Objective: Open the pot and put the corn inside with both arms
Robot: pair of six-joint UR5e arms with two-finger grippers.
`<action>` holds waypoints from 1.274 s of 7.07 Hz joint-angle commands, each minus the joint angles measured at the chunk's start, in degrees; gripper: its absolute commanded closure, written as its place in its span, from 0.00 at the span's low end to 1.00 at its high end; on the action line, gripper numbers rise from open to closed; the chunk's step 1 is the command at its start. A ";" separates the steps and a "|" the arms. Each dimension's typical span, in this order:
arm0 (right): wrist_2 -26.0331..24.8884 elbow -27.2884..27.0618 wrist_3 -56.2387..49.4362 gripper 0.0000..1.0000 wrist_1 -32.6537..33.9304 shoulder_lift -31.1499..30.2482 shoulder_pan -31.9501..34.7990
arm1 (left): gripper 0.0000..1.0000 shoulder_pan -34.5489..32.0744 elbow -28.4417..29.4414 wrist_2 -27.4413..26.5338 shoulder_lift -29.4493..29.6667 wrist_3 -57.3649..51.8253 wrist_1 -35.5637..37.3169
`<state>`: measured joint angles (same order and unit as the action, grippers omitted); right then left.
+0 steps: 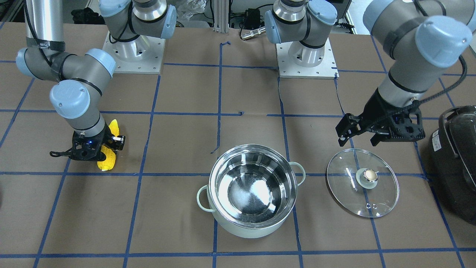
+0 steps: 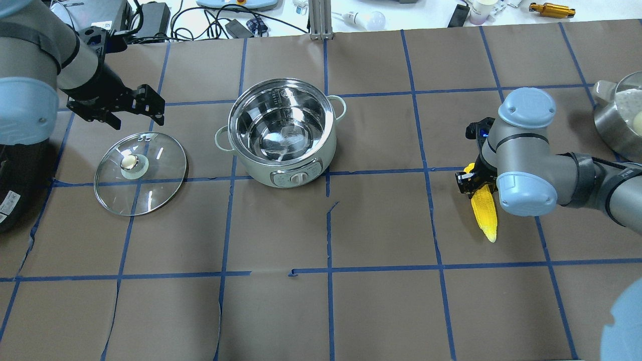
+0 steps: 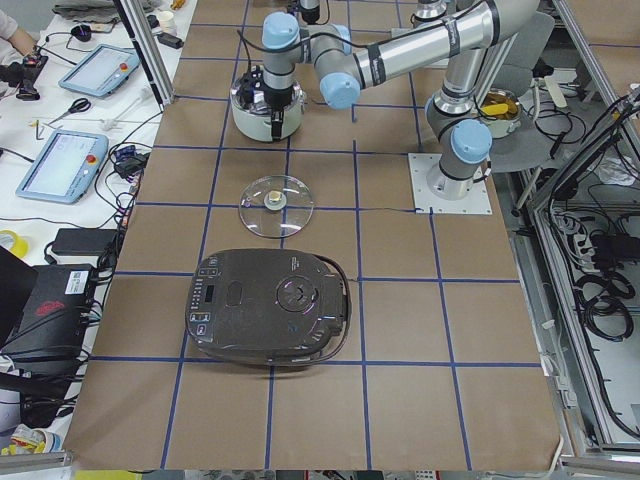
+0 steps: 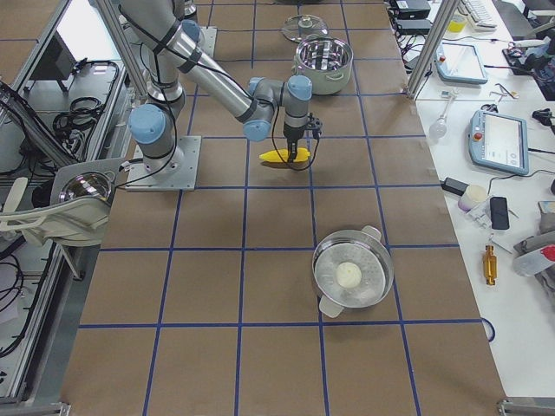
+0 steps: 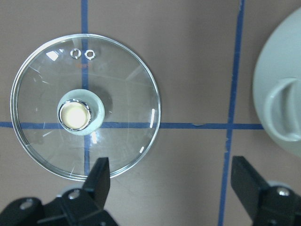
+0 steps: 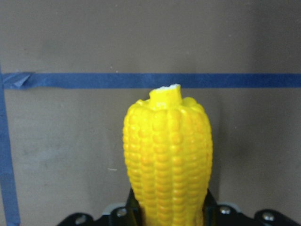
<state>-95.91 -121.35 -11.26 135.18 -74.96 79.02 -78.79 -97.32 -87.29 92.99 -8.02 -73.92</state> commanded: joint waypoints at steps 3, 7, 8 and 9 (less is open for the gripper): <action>1.77 20.22 0.54 0.81 -16.40 0.95 2.71 | 0.04 -10.56 9.52 -0.59 -6.77 4.32 -12.56; 8.77 40.73 13.84 0.80 -23.20 10.26 15.00 | 0.00 -11.38 9.78 -0.85 -7.21 9.52 -12.48; 11.07 41.98 19.82 0.80 -23.21 10.36 17.20 | 0.00 -10.08 9.87 -1.99 -7.12 9.08 -11.95; 17.88 42.16 23.44 0.80 -22.51 10.54 19.31 | 0.00 -8.41 9.61 -2.70 -7.04 8.64 -11.95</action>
<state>-84.41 -80.30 6.74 112.31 -64.87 95.55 -88.89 -87.57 -89.06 85.91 1.10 -86.06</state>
